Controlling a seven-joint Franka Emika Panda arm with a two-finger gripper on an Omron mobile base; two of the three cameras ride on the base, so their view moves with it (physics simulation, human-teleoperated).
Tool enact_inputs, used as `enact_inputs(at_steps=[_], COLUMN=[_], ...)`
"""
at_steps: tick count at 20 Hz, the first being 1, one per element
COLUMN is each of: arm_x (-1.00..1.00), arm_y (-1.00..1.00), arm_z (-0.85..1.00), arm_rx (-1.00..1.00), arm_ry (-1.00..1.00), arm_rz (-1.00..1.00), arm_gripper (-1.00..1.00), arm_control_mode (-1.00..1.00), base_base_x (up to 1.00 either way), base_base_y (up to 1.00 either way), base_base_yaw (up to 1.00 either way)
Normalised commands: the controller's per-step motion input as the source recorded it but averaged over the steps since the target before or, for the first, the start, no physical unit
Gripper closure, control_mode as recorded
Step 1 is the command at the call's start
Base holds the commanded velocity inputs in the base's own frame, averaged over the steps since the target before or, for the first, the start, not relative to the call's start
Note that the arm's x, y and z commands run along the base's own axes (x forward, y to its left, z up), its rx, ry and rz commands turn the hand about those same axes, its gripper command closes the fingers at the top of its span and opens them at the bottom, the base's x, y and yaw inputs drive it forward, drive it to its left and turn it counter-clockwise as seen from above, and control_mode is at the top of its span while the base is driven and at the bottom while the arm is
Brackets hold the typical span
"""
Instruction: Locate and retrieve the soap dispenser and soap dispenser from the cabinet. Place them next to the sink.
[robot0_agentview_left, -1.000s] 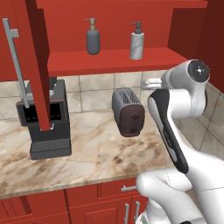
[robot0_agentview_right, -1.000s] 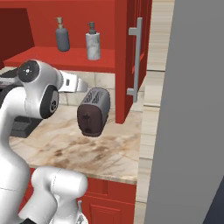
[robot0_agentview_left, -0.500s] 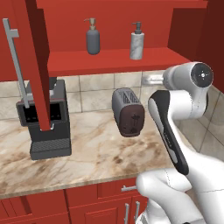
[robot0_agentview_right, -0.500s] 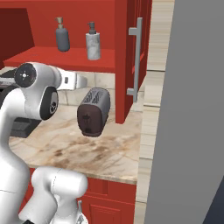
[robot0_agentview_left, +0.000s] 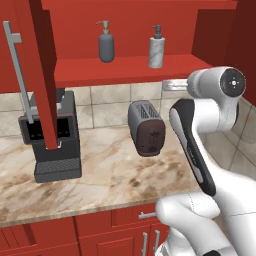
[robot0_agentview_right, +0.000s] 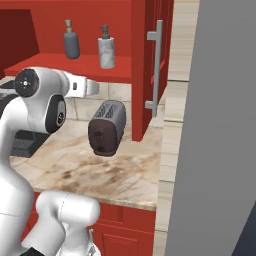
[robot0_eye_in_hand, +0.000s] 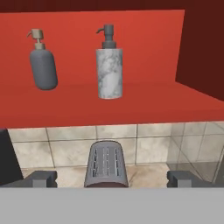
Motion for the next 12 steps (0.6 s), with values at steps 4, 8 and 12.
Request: enact_inputs(at_steps=[4, 8, 12], arm_x=[0.06, 0.00, 0.01], arm_y=[-0.01, 0.00, 0.00], arm_z=[0.12, 0.23, 0.28], arm_rx=[0.00, 0.01, 0.04], arm_ry=[0.00, 0.00, 0.00], arm_rz=[0.00, 0.00, 0.00], arm_gripper=[-1.00, -1.00, -1.00], arm_control_mode=[-1.00, -1.00, -1.00], base_base_x=[0.00, 0.00, 0.00], base_base_y=[0.00, 0.00, 0.00], base_base_yaw=[0.00, 0.00, 0.00])
